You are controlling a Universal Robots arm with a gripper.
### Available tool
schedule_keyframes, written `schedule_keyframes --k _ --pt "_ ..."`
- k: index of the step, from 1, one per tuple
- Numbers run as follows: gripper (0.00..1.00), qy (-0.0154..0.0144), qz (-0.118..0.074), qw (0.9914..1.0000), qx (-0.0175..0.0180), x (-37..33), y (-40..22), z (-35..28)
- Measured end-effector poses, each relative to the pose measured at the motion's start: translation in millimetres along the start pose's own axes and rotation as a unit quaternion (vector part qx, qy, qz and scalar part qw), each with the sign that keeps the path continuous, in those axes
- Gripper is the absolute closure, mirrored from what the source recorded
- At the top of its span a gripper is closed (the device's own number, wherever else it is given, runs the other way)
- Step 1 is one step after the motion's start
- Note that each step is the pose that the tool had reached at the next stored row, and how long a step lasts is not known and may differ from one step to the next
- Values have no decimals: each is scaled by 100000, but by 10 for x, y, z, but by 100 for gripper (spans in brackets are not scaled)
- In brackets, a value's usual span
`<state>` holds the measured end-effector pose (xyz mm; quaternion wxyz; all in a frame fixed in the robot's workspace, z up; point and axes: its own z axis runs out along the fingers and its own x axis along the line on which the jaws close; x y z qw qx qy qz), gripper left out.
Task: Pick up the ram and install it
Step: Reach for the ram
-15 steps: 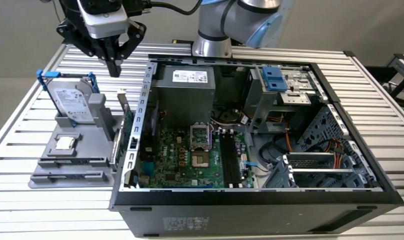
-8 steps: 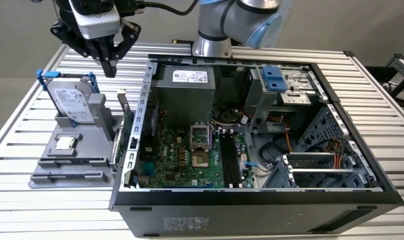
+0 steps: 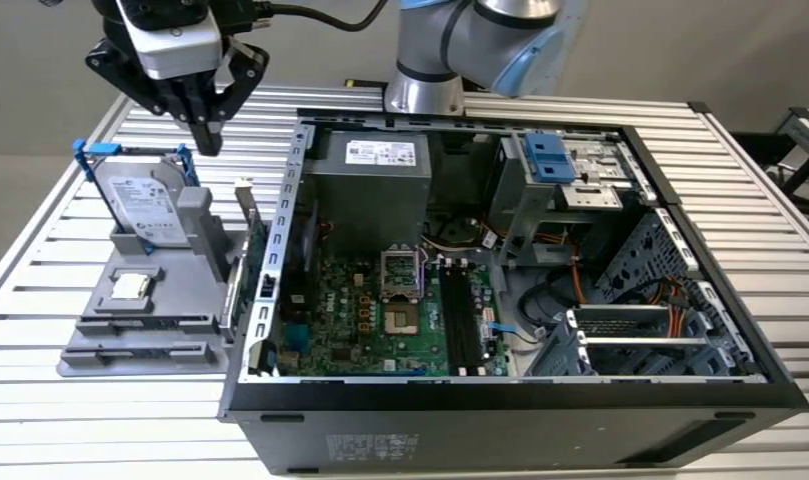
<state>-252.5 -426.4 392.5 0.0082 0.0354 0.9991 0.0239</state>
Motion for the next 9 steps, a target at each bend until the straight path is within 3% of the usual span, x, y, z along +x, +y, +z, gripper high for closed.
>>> schedule_keyframes --k 9 --pt "100 -1 28 100000 0 80 -34 -3"
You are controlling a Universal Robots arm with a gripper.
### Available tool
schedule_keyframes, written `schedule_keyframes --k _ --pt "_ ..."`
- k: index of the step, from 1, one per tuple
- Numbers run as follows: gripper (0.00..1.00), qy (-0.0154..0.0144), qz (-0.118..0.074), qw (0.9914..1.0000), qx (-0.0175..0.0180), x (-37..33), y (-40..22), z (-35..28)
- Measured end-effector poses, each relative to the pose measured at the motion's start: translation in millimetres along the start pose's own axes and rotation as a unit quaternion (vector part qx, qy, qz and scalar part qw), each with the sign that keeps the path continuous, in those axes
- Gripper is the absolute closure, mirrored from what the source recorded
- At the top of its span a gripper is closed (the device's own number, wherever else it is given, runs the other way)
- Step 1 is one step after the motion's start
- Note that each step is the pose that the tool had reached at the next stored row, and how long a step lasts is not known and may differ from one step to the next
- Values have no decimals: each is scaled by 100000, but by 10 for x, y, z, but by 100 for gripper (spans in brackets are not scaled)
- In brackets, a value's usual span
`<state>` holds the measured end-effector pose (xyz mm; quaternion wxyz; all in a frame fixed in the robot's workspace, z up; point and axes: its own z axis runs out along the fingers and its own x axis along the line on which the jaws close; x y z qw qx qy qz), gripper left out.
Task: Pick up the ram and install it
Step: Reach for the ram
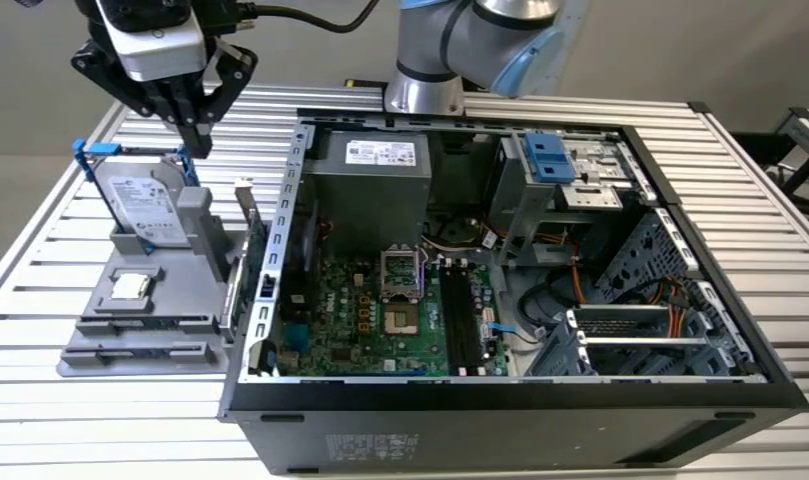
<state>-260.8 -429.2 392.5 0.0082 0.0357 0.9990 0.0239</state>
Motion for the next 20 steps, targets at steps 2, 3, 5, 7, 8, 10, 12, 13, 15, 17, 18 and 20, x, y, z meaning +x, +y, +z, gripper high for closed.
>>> schedule_keyframes --k 2,3,5,7,8,10,12,13,15,17,18,20 --pt "100 2 -2 100000 2 18 -9 -1" --pt "100 0 -3 100000 4 25 -15 -1" --pt "100 3 11 100000 6 42 -18 -2" --pt "100 1 8 100000 1 63 -21 -2" --pt "100 1 9 100000 4 74 -24 -3" --pt "100 -2 8 100000 -1 99 -29 -3" --pt "100 -2 9 100000 0 119 -34 -3" --pt "100 1 8 100000 3 130 -36 -4" --pt "100 -2 9 100000 0 151 -39 -4" --pt "100 3 10 100000 4 170 -46 -5" --pt "100 3 5 100000 4 182 -50 -6" --pt "100 0 11 100000 3 203 -55 -6"
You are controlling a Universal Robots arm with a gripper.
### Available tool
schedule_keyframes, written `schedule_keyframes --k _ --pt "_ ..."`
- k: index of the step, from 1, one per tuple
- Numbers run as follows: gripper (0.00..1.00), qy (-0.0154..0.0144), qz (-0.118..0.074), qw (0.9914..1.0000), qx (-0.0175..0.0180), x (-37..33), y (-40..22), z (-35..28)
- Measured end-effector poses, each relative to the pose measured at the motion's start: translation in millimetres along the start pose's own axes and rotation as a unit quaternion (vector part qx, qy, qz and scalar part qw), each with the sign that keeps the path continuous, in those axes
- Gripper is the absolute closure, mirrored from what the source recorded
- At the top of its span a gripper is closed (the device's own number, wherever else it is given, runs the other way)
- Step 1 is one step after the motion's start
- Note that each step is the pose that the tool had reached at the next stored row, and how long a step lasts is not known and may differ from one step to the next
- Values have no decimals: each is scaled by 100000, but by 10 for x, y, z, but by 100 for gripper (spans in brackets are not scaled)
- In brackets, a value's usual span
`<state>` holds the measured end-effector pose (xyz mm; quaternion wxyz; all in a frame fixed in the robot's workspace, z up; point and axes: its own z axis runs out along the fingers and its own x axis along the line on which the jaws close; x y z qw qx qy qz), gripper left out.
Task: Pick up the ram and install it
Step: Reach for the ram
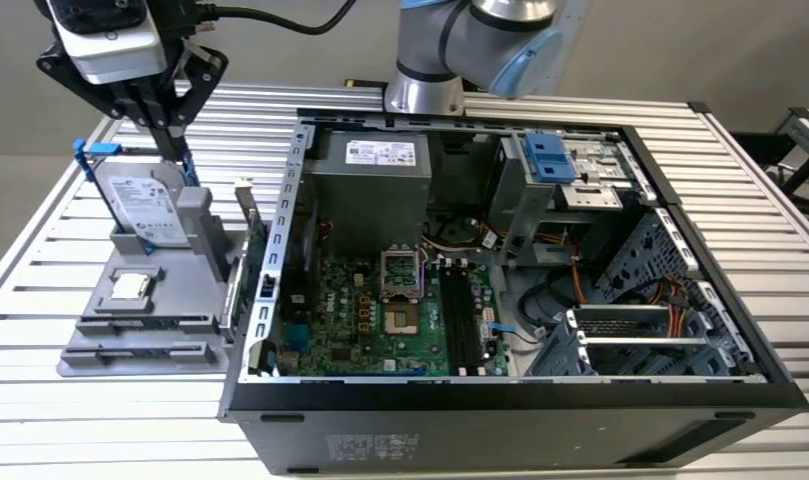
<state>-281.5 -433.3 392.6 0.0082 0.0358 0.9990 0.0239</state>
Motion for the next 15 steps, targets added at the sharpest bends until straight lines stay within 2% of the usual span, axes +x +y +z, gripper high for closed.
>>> schedule_keyframes --k 4,8,15 --pt "100 1 1 100000 1 52 -12 -1" --pt "100 -13 -6 100000 -3 139 -25 -3" --pt "100 -13 -88 100000 -2 251 -37 -6"
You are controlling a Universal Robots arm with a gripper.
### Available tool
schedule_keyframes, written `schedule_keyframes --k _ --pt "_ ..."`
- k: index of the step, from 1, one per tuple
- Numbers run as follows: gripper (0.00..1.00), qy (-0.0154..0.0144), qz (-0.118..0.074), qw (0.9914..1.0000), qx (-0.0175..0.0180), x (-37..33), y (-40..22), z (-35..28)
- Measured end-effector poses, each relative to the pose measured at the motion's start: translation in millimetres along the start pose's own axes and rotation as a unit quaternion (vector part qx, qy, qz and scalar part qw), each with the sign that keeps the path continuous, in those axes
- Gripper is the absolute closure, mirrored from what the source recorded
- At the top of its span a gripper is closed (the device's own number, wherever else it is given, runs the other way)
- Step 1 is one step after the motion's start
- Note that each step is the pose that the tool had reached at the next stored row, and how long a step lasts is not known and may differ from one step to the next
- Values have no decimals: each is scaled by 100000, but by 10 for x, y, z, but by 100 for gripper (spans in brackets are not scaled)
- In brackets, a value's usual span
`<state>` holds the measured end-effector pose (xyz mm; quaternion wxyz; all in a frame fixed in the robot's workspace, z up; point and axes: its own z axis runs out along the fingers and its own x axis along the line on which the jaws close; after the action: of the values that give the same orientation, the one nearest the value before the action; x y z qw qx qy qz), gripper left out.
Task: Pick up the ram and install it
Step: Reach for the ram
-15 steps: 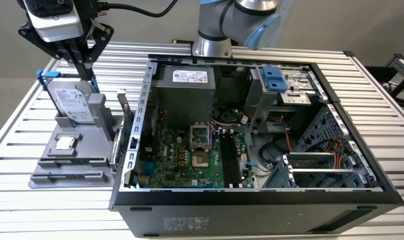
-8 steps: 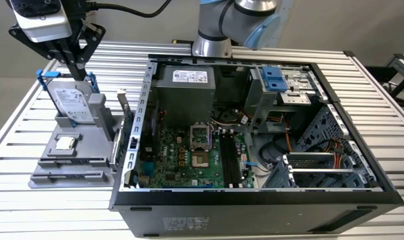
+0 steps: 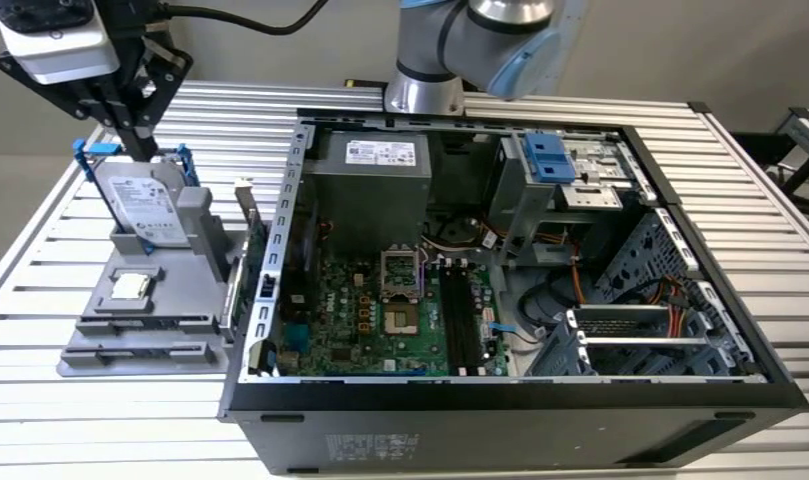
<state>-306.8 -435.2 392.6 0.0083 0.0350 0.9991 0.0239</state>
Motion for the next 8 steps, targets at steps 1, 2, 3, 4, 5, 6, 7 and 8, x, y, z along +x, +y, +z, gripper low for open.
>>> schedule_keyframes --k 1,2,3,4,5,6,7,8 --pt "100 -3 -141 100000 -5 21 -1 0" --pt "100 3 -352 99999 -8 40 -3 0" --pt "100 9 -576 99998 -12 55 -4 -1" --pt "100 20 -791 99997 -16 68 -6 -1" --pt "100 31 -1018 99995 -32 82 -10 -1" --pt "100 43 -1222 99993 -44 94 -13 -1" --pt "100 44 -1376 99991 -52 113 -15 -1" --pt "100 46 -1425 99990 -55 134 -16 -1"
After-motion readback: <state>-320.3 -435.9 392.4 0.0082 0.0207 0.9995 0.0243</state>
